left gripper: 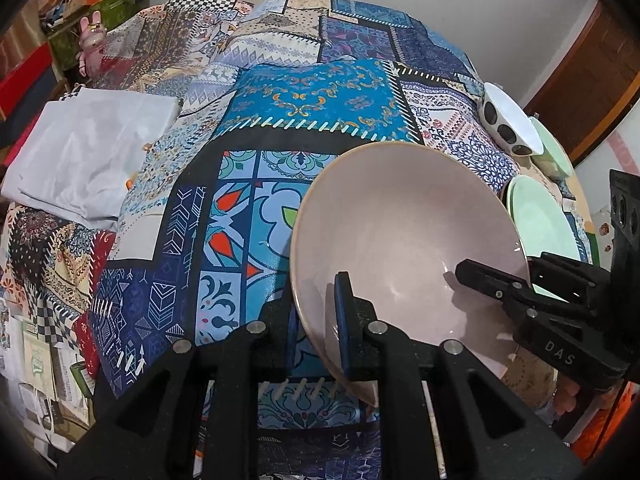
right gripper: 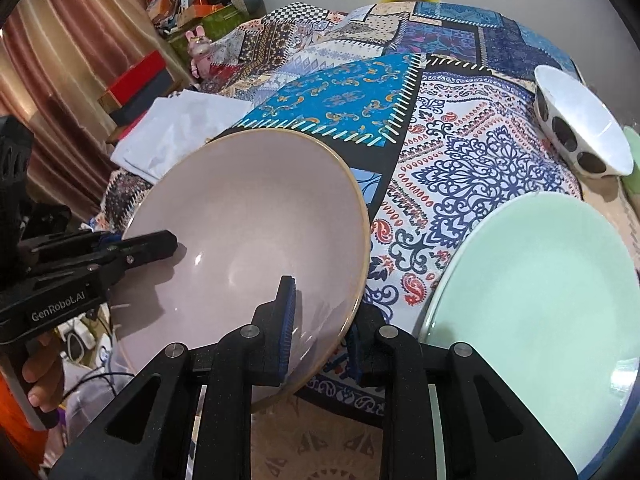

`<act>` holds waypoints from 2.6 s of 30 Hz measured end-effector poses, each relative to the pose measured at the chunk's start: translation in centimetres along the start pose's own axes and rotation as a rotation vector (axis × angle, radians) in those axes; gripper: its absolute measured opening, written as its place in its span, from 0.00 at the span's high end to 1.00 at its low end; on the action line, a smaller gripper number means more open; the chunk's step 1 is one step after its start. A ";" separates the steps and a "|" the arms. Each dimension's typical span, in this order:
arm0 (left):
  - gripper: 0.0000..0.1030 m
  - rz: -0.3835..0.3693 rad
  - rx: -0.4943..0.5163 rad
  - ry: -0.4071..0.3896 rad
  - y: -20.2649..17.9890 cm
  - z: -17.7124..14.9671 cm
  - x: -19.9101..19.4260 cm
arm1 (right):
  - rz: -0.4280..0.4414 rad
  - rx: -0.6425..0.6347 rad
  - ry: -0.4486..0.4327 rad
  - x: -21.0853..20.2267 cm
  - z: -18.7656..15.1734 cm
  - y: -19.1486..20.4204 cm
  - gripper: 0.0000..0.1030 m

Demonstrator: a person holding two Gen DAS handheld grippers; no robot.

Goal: Organize plates and bowls
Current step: 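Carry the pale pink bowl with both tools beside the plate stack, then lower the pale pink bowl onto the quilt and open both tools, then move both tools to the white spotted bowl and grasp its rim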

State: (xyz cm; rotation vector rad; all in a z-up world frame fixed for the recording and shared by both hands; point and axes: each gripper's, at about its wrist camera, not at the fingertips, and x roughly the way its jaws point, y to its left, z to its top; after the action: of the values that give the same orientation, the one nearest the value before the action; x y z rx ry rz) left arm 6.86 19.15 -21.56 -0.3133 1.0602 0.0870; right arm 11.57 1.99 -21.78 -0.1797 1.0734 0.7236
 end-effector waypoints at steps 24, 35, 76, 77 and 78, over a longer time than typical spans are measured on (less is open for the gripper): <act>0.35 0.061 0.061 -0.190 -3.9 1.6 -7.7 | -0.035 0.000 -0.170 -7.9 0.0 -2.0 0.57; 0.14 0.029 0.169 -0.306 -10.0 4.2 -9.9 | -0.120 0.031 -0.294 -12.8 0.2 -5.4 0.34; 0.11 -0.039 0.301 -0.197 -21.2 17.0 6.7 | -0.196 0.332 -0.189 -5.0 5.1 -24.8 0.74; 0.11 -0.037 0.304 -0.194 -21.4 17.1 7.0 | -0.193 0.330 -0.182 -4.8 5.3 -24.8 0.74; 0.11 -0.037 0.307 -0.192 -21.5 17.1 7.2 | -0.194 0.330 -0.180 -4.8 5.4 -24.8 0.74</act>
State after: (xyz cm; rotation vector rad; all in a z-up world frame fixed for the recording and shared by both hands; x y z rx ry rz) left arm 29.57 3.17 -15.58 -0.0448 0.8619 -0.0775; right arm 29.58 -16.48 -20.14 0.0629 0.9722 0.3734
